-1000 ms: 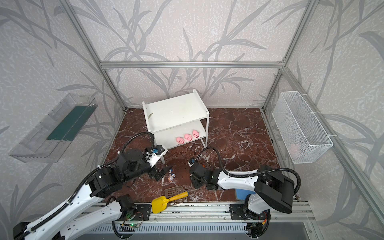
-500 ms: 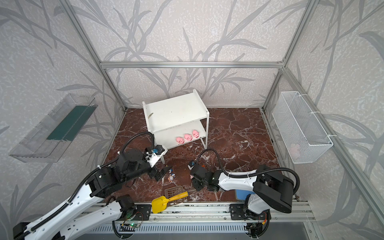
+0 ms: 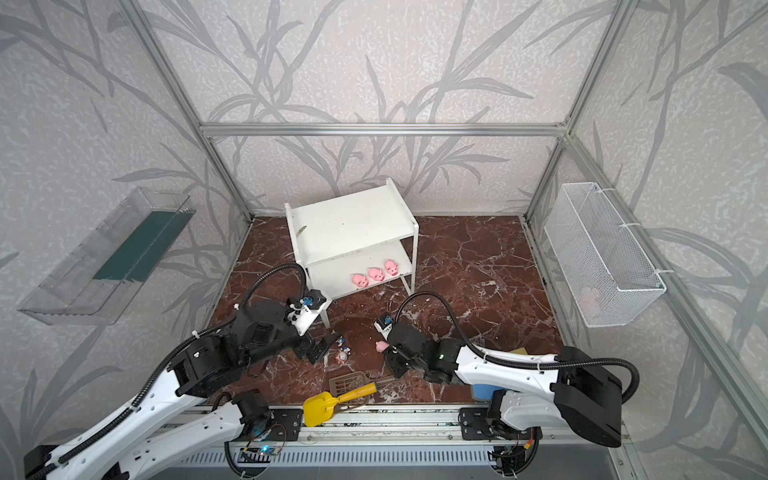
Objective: Place and organize the plastic toys onto the shelf
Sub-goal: 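Grasp the pink pig with the right gripper and lift it, then carry the pig onto the lower tier at the end of the row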
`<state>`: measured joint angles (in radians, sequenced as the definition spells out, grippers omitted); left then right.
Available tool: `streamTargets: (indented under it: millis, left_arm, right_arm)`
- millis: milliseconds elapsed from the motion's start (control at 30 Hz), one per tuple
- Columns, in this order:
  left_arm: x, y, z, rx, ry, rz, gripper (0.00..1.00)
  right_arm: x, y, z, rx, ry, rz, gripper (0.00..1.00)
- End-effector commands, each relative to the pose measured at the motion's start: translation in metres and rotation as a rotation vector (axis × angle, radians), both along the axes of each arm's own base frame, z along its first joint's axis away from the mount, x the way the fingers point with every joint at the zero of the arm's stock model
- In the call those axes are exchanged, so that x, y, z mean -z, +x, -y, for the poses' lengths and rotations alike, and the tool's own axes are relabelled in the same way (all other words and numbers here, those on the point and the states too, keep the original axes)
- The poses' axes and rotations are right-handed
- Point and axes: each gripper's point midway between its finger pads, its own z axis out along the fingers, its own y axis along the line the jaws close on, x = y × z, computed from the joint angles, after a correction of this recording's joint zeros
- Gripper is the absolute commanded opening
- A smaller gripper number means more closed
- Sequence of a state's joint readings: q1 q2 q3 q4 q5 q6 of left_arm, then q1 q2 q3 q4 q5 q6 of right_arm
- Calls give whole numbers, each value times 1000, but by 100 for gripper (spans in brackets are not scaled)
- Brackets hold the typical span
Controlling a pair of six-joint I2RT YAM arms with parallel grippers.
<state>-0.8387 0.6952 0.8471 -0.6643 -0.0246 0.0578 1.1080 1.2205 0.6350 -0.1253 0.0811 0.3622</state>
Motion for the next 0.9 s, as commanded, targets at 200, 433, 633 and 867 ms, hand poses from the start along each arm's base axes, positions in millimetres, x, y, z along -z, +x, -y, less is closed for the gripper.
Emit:
streamTargets:
  millis: [200,433,633,867]
  left_arm:
    - [3,4,-42,-202,42,22,99]
    - [1,16,-63,-323,93,72,99]
    - [2,15,-61,-321,74,59,99]
    - [0,13,-57,-298,46,69,99]
  right_arm:
    - [-80,28,-22,74,119,125,25]
    - [-108,56,-47,167,205,194,25]
    - [-115,81,-68,224,219,260,25]
    - [-117,98,-91,252,253,293,25]
